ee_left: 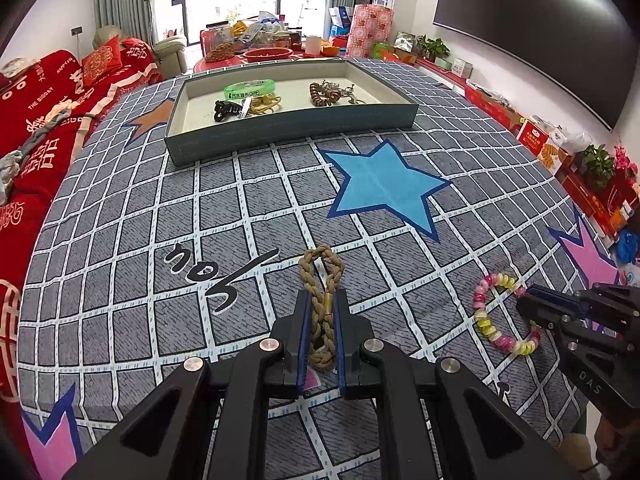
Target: Organize jewelry
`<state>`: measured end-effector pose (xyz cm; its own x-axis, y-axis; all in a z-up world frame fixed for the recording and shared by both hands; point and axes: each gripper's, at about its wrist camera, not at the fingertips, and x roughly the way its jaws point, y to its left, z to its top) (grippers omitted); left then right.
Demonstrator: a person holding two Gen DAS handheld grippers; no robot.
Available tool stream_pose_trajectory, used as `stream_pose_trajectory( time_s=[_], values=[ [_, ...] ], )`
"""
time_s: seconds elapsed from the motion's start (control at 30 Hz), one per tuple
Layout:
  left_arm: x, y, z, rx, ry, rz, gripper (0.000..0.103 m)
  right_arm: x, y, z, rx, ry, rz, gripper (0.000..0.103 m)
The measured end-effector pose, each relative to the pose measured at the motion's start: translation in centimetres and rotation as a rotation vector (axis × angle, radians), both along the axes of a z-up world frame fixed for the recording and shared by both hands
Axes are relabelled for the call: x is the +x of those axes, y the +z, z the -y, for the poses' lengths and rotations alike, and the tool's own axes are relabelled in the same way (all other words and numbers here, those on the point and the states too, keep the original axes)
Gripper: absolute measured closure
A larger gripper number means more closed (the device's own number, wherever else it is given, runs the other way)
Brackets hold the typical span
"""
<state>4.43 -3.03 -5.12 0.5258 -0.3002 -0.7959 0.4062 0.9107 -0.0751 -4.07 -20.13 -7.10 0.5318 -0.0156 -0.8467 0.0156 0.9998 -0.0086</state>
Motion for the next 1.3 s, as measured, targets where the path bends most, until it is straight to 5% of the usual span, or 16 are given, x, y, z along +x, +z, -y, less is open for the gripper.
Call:
stream_pose_trajectory(
  time_s=[0.53,1.3],
  values=[
    [0.4,1.9,-0.9,-0.014,0.025,0.031,0.079,0.6,3.3,2.8,0.158,-0.081,0.068,0.093],
    [5.9,6.3,-1.8,0.006,0.109,0.087,0.079,8.0,8.3,4.4,0.265,-0.059,0.152,0.093]
  ],
)
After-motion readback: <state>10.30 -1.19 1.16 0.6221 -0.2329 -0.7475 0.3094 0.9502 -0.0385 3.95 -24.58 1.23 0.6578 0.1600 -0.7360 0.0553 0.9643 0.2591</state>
